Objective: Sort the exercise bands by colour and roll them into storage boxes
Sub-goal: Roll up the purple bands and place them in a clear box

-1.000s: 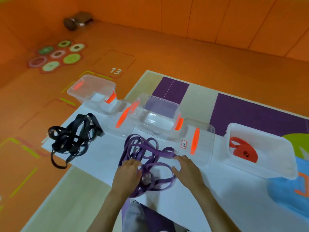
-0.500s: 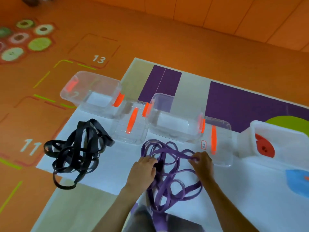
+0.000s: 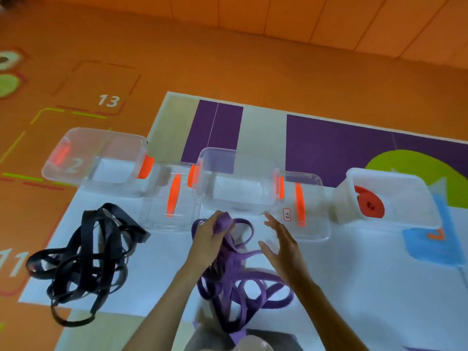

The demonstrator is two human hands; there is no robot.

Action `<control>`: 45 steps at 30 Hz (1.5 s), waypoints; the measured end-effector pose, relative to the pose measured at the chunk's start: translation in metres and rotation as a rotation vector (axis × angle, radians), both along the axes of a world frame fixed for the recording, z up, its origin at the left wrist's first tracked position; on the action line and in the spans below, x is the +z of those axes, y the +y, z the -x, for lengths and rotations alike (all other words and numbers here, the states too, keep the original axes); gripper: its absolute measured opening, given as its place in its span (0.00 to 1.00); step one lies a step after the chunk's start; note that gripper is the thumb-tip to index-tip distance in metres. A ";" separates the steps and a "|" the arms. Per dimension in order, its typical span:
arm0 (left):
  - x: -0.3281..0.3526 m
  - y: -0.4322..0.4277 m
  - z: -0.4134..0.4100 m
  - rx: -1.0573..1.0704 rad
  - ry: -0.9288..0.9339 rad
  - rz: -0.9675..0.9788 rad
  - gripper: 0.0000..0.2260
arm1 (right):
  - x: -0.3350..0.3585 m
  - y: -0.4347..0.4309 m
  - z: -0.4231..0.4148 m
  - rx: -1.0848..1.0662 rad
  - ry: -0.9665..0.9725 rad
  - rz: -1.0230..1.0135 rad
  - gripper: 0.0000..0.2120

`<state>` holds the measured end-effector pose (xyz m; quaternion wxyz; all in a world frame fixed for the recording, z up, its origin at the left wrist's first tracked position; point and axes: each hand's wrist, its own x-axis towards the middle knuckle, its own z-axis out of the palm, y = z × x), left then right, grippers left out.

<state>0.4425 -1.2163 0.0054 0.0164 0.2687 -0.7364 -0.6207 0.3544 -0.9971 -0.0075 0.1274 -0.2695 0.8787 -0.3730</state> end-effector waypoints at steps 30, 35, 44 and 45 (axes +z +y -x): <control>0.065 -0.069 -0.003 -0.142 -0.011 0.044 0.15 | 0.041 0.003 -0.015 -0.151 -0.288 0.247 0.10; 0.104 -0.053 -0.009 -0.411 0.022 0.001 0.12 | 0.058 -0.030 -0.015 -0.165 -0.288 0.356 0.10; 0.085 -0.056 -0.003 -0.433 0.010 0.283 0.07 | 0.030 -0.043 -0.028 -0.101 -0.381 0.304 0.19; 0.087 -0.062 -0.003 -0.390 0.034 0.279 0.06 | 0.019 -0.034 -0.031 -0.054 -0.389 0.220 0.27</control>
